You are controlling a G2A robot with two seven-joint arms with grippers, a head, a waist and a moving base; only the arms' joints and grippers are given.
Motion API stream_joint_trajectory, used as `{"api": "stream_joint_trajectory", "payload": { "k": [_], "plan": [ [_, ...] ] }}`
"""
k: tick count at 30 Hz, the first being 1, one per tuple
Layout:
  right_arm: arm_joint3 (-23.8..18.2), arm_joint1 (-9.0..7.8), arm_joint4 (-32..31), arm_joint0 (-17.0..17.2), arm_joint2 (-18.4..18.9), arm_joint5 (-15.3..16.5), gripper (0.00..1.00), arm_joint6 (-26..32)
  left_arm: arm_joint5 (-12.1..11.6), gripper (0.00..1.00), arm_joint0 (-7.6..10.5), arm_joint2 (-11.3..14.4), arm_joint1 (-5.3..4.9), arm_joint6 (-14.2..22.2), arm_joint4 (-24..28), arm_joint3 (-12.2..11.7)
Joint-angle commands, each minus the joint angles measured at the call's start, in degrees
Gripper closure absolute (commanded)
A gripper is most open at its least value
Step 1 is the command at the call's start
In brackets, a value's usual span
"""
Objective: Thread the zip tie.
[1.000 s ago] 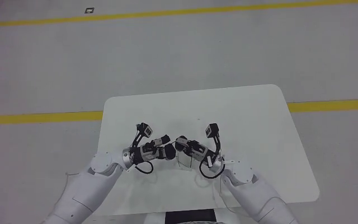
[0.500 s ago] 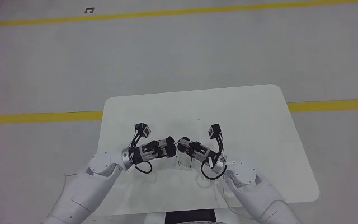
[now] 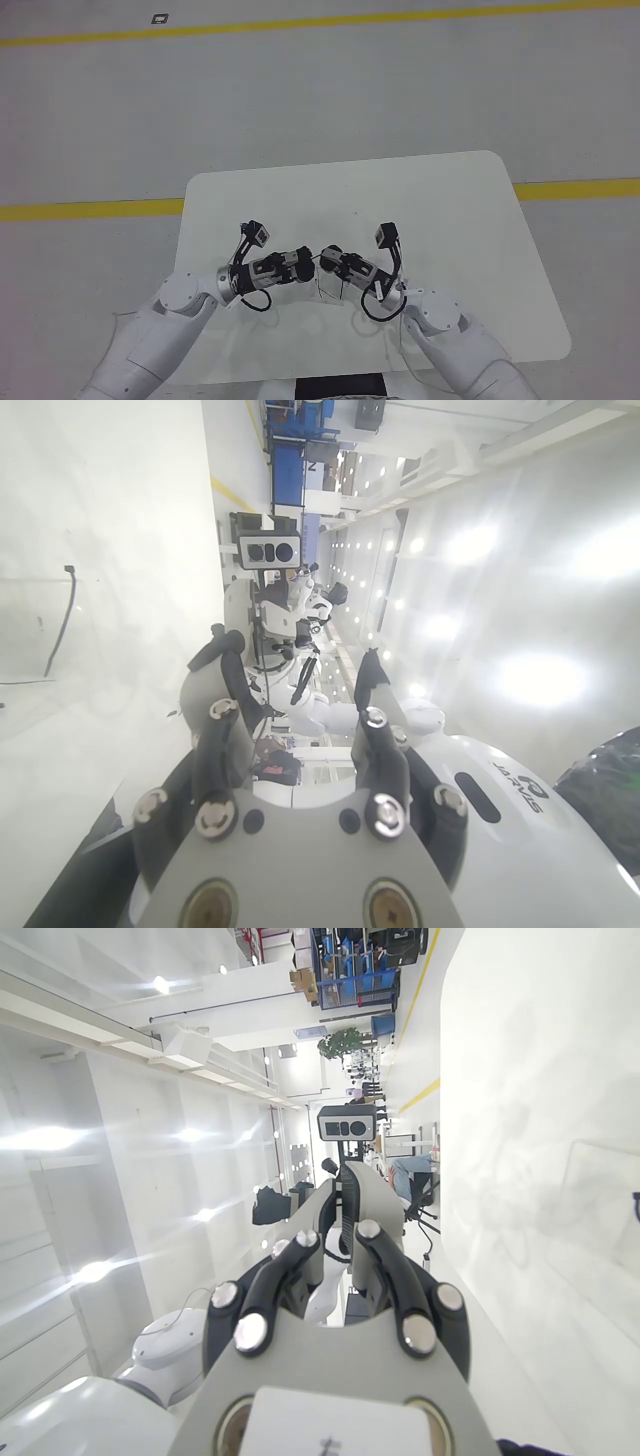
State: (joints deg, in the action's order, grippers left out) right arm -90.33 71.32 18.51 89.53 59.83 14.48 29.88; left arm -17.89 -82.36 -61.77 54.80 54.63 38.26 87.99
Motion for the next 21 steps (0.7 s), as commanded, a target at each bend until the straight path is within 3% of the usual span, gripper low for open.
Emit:
{"api": "stream_joint_trajectory", "payload": {
  "k": [1, 10, 21],
  "plan": [
    [0.12, -0.02, 0.02, 0.09, 0.13, 0.12, 1.0, -0.22, -0.07, 0.55, -0.18, -0.21, -0.05, 0.01, 0.0, 0.07],
    [-0.15, -0.11, -0.04, 0.3, 0.29, 0.21, 1.0, -0.48, -0.04, 0.57, -0.75, -0.77, -0.19, 0.19, -0.04, 0.34],
    [-0.14, 0.11, -0.28, -0.34, -1.52, 0.15, 1.0, 0.28, -0.08, 0.64, -0.23, -0.11, 0.02, 0.19, -0.11, 0.04]
  ]
}}
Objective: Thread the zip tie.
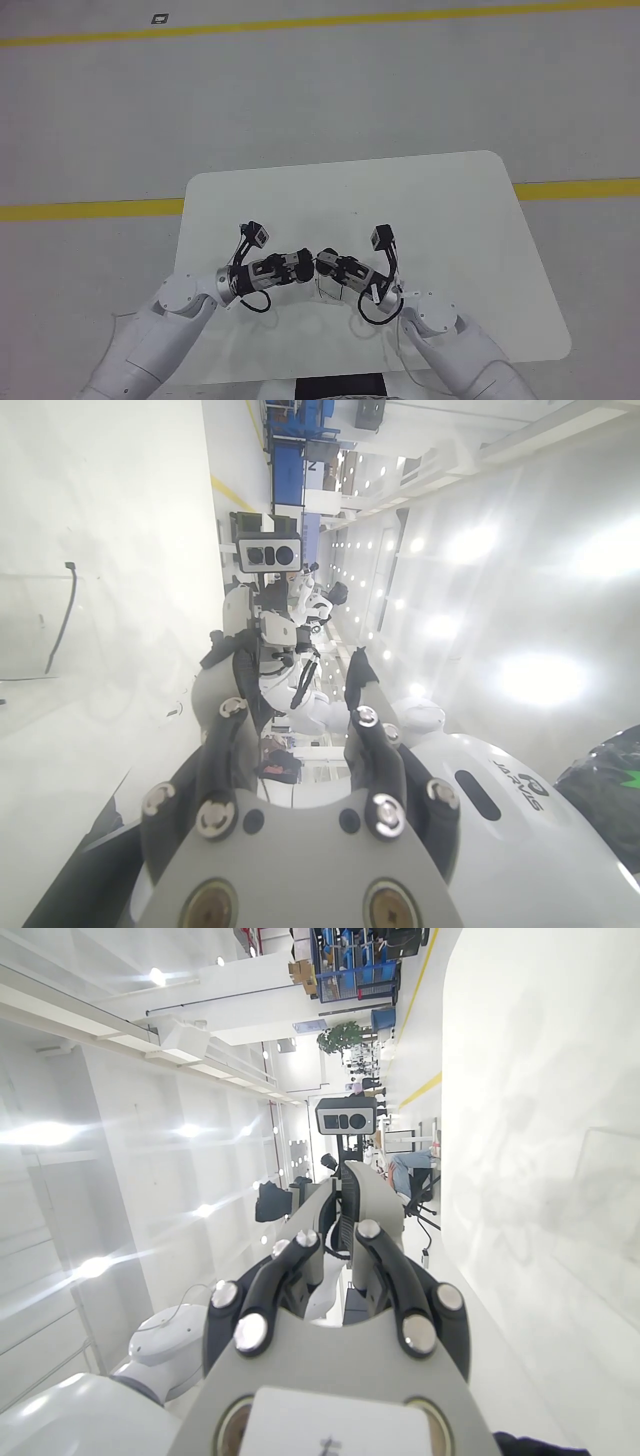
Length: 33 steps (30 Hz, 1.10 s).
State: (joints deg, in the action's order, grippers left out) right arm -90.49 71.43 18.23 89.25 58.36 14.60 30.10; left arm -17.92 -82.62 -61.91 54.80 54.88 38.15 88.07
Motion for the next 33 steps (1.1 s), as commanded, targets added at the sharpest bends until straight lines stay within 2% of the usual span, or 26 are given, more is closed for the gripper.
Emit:
{"api": "stream_joint_trajectory", "payload": {
  "k": [1, 17, 33],
  "plan": [
    [0.02, 0.0, 0.01, -0.09, -0.09, 0.08, 1.0, 0.11, -0.11, 0.64, 0.05, 0.04, 0.03, -0.15, -0.01, -0.06],
    [-0.13, -0.18, -0.15, -0.09, 0.05, 0.28, 1.0, 0.57, -0.15, 0.71, -0.22, -0.18, 0.11, -2.34, -0.67, 0.19],
    [-0.31, -0.27, -0.36, -0.06, -0.1, 0.3, 1.0, 0.2, 0.28, 0.79, -0.08, -0.04, 0.21, -2.28, -0.74, -0.04]
  ]
}}
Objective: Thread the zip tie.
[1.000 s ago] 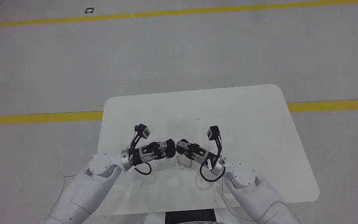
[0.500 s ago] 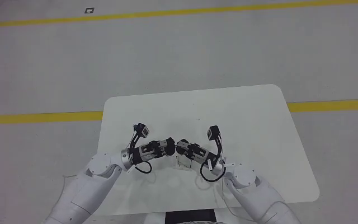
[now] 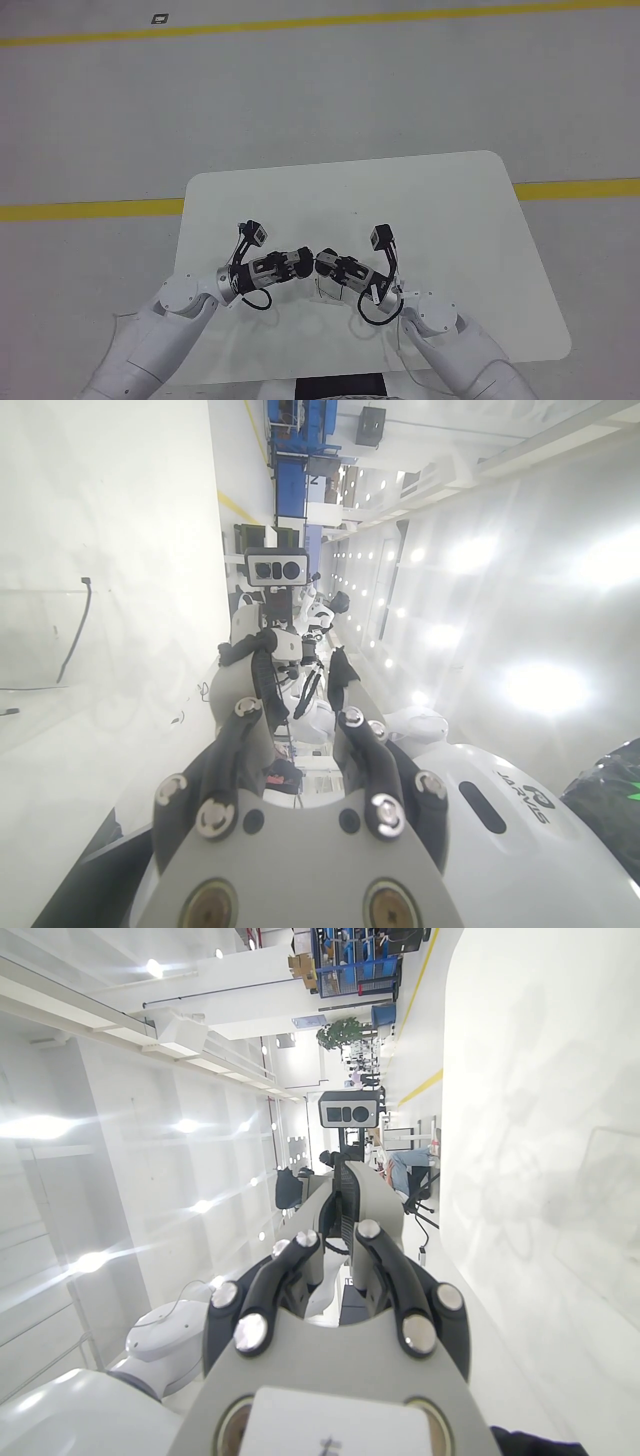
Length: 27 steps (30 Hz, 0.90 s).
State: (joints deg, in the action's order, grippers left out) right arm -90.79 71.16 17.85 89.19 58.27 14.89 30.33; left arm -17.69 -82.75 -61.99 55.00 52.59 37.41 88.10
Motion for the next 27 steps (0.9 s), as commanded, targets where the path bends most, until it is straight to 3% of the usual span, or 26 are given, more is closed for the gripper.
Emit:
{"api": "stream_joint_trajectory", "payload": {
  "k": [1, 16, 23, 27],
  "plan": [
    [-0.05, 0.0, 0.03, 0.0, -0.03, 0.01, 1.0, -0.08, 0.09, 0.79, 0.12, 0.08, 0.03, 0.03, 0.04, -0.16],
    [-0.45, -0.02, -0.2, -0.13, -0.38, -0.15, 1.0, -0.48, 0.54, 0.82, 0.57, 0.33, 0.16, 0.39, 0.06, -0.79],
    [-0.54, -0.03, -0.31, -0.12, -0.5, -0.23, 1.0, -0.66, 0.65, 0.9, 0.65, 0.32, 0.17, 0.54, -0.01, -0.86],
    [-0.58, -0.04, -0.18, -0.07, -0.5, -0.12, 1.0, -0.83, 0.9, 1.0, 0.7, 0.38, 0.18, 0.61, -0.13, -0.93]
  ]
}}
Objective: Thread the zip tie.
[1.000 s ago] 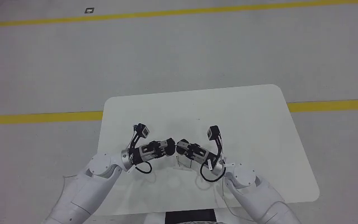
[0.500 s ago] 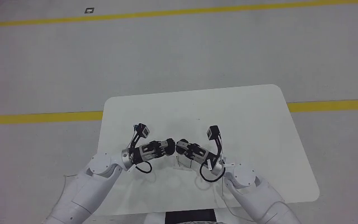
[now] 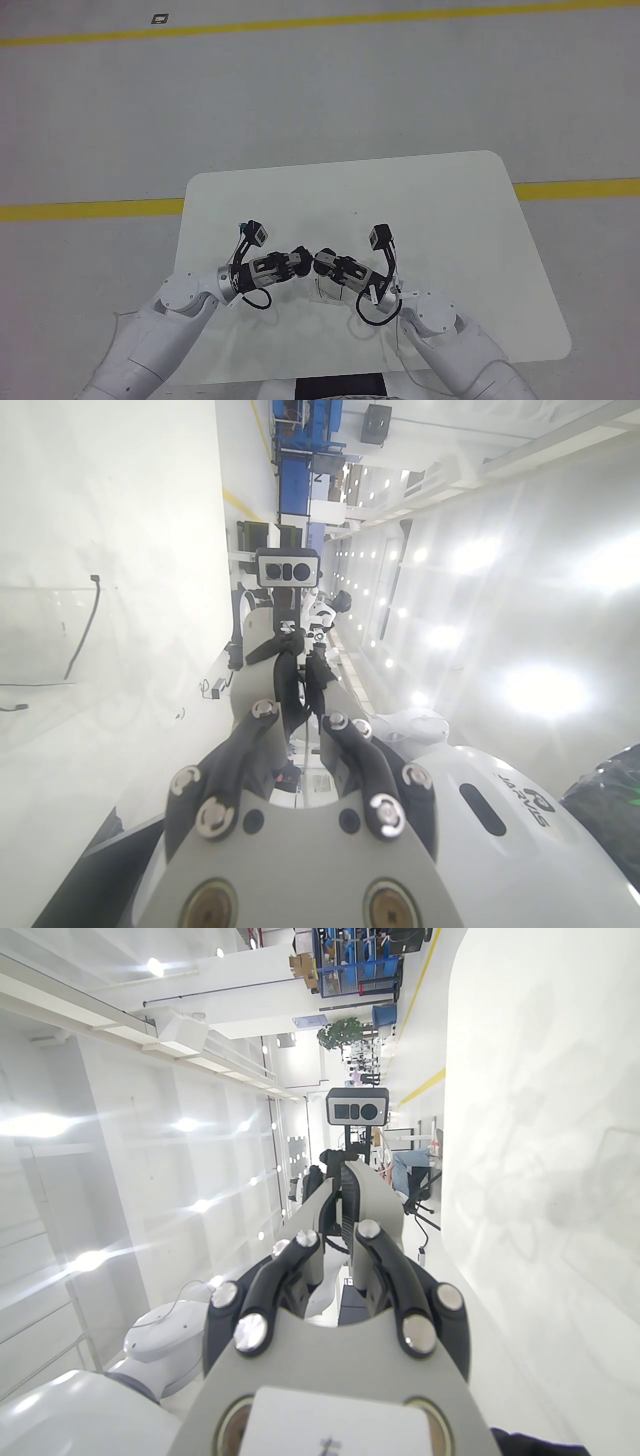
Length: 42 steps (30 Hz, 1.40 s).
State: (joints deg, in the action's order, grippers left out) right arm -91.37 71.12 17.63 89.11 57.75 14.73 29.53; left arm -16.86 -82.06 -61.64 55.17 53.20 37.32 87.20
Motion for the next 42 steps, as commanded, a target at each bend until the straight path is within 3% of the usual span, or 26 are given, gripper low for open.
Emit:
{"api": "stream_joint_trajectory", "payload": {
  "k": [1, 11, 12, 14, 21, 27, 30, 32, 42],
  "plan": [
    [-0.03, -0.01, 0.14, 0.04, 0.04, 0.07, 1.0, -0.05, 0.13, 1.0, 0.03, 0.06, 0.01, 0.01, -0.05, -0.04],
    [-0.16, -0.07, 0.33, 0.2, 0.09, -0.01, 1.0, -0.1, 0.18, 1.0, 0.05, 0.17, 0.04, 0.07, -0.25, -0.22],
    [-0.17, -0.07, 0.43, 0.22, 0.09, -0.1, 0.71, -0.18, 0.14, 1.0, 0.02, 0.15, 0.04, 0.08, -0.26, -0.23],
    [-0.19, -0.07, 0.6, 0.27, 0.11, -0.17, 0.0, -0.27, 0.05, 1.0, -0.08, 0.06, 0.02, 0.14, -0.24, -0.23],
    [-0.35, -0.27, 3.19, 0.78, 1.39, 0.62, 0.0, 0.64, 0.3, 1.0, -0.5, -0.52, -0.19, 0.83, -0.45, -0.05],
    [1.82, -1.0, 9.78, -0.58, 4.13, -0.19, 0.0, 11.17, 1.97, 1.0, -0.73, -1.99, -0.73, 4.1, 0.12, 0.05],
    [2.88, -1.45, 10.18, -2.1, 4.54, -3.53, 0.0, 17.4, 2.48, 1.0, -0.88, -3.23, -1.1, 6.55, 1.06, -0.02],
    [2.88, -1.45, 10.18, -2.1, 4.54, -3.53, 0.0, 17.4, 3.45, 1.0, -0.44, -3.76, -1.44, 9.38, -0.18, -0.16],
    [2.88, -1.45, 10.18, -2.1, 4.54, -3.53, 0.0, 17.4, 3.88, 1.0, -0.34, -3.78, -1.47, 8.81, -0.73, -0.34]
  ]
}}
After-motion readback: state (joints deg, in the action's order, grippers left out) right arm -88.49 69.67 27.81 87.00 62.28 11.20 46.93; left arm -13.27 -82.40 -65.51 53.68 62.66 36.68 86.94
